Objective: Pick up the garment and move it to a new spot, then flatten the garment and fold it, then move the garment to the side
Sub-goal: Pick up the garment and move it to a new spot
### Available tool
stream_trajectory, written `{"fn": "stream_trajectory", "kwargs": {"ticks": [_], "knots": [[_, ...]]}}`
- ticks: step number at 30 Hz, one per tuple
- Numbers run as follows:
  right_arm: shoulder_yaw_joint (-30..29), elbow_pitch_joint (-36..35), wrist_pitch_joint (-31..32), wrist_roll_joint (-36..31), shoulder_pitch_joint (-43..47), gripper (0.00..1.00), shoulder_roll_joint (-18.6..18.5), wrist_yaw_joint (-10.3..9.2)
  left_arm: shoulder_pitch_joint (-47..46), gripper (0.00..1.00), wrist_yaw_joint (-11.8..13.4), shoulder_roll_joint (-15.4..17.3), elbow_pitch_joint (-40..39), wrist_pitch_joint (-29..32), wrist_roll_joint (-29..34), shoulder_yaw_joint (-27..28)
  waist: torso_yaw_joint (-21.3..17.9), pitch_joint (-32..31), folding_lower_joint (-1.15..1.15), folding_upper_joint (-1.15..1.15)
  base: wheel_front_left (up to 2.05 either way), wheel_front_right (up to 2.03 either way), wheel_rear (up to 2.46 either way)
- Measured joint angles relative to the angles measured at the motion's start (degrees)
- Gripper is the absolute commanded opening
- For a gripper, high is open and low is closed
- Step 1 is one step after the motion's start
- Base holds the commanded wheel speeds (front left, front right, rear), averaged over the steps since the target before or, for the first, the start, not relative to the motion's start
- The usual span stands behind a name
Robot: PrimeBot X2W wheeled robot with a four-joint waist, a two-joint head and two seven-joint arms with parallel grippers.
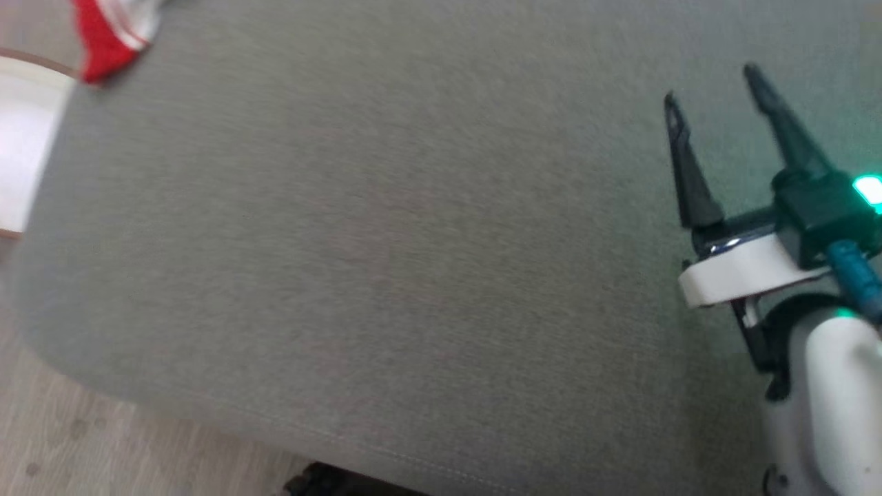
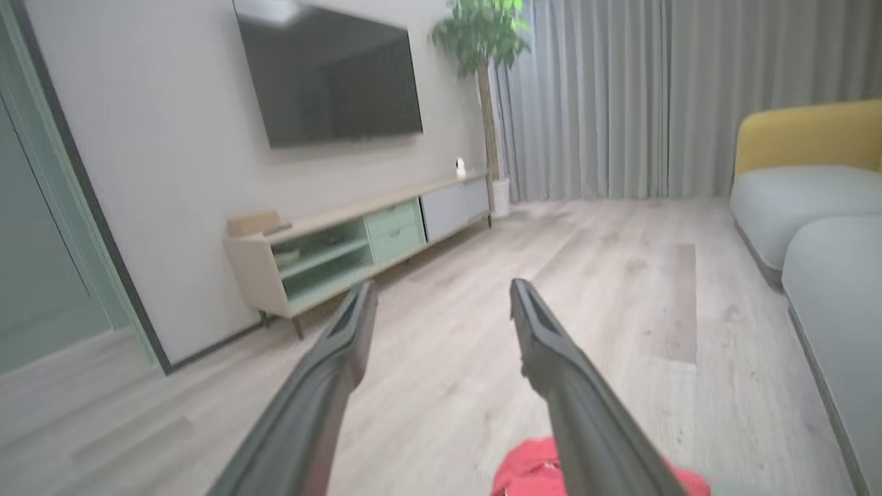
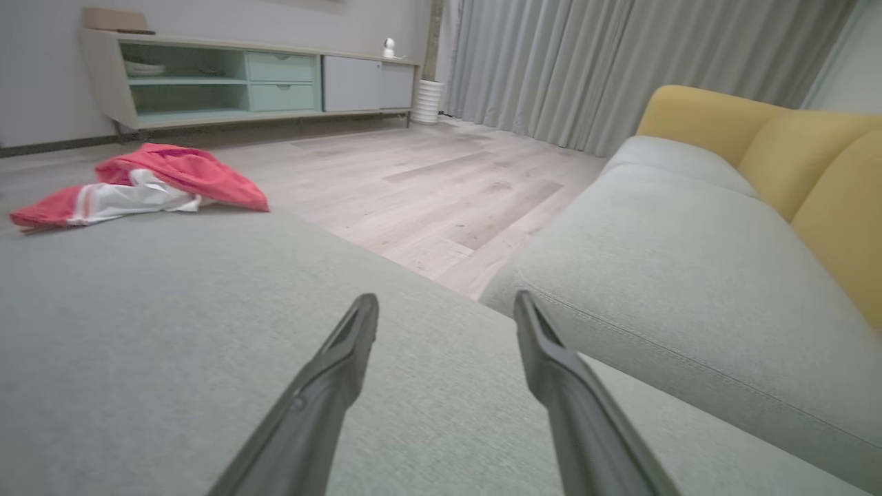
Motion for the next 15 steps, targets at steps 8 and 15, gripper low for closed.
{"fn": "stream_trajectory", "kwargs": {"ticks": [8, 15], "knots": [[1.1, -6.1, 3.9, 0.0, -2.9, 1.00, -1.5, 0.00, -4.9, 1.00, -2.3, -5.9, 19.6, 3.3, -2.6, -2.2, -4.5, 10.5, 0.00, 0.00, 0.00, 0.00, 0.00], [0.5, -11.3, 5.9, -1.2, -2.8, 1.00, -2.9, 0.00, -6.9, 1.00, -5.0, -11.8, 31.6, 3.2, -4.7, -3.6, -5.9, 18.5, 0.00, 0.00, 0.00, 0.00, 0.00]]}}
